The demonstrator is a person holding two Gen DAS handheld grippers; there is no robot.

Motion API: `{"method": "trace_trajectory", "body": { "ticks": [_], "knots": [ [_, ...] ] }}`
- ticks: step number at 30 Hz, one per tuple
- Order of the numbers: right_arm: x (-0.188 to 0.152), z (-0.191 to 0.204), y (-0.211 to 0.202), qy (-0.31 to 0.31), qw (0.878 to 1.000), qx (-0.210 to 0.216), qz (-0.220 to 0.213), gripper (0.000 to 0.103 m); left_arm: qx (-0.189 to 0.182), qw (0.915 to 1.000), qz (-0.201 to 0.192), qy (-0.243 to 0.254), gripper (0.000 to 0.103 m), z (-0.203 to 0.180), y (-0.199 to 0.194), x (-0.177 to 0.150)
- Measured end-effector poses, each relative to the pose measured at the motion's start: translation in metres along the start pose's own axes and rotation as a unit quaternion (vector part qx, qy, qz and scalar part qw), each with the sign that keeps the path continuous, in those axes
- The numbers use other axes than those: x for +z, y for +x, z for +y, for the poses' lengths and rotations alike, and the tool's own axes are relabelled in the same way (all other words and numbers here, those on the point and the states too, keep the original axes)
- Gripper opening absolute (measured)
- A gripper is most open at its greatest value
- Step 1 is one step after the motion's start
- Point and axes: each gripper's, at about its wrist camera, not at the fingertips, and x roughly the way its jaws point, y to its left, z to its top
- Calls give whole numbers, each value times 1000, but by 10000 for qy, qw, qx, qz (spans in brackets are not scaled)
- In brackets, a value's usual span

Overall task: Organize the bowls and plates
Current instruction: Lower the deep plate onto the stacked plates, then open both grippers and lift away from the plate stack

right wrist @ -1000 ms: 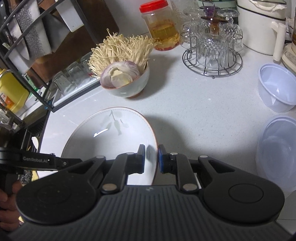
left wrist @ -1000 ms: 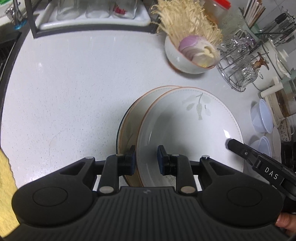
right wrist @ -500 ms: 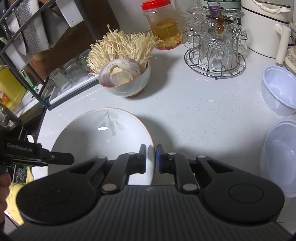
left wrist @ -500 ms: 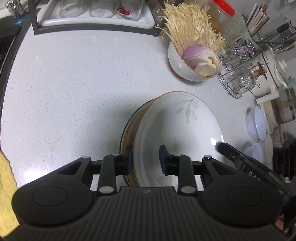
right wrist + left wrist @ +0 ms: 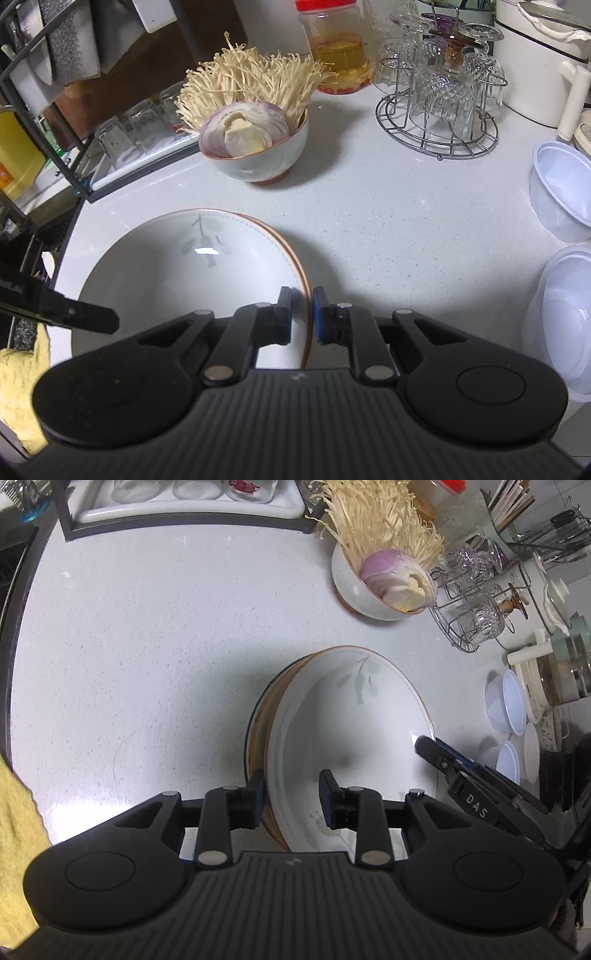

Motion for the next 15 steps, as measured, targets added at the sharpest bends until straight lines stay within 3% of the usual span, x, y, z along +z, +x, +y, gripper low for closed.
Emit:
{"method": "trace_trajectory", "body": {
  "ticks": [8,15],
  "knots": [
    [2,3,2,-47,10000,-69,-54,16,-93,9999,23,37,39,9,-12,-11],
    [8,4,-5,176,9997,-144,-114,15,-132,9993,-326,96,39,12,-30,-11]
  ]
}}
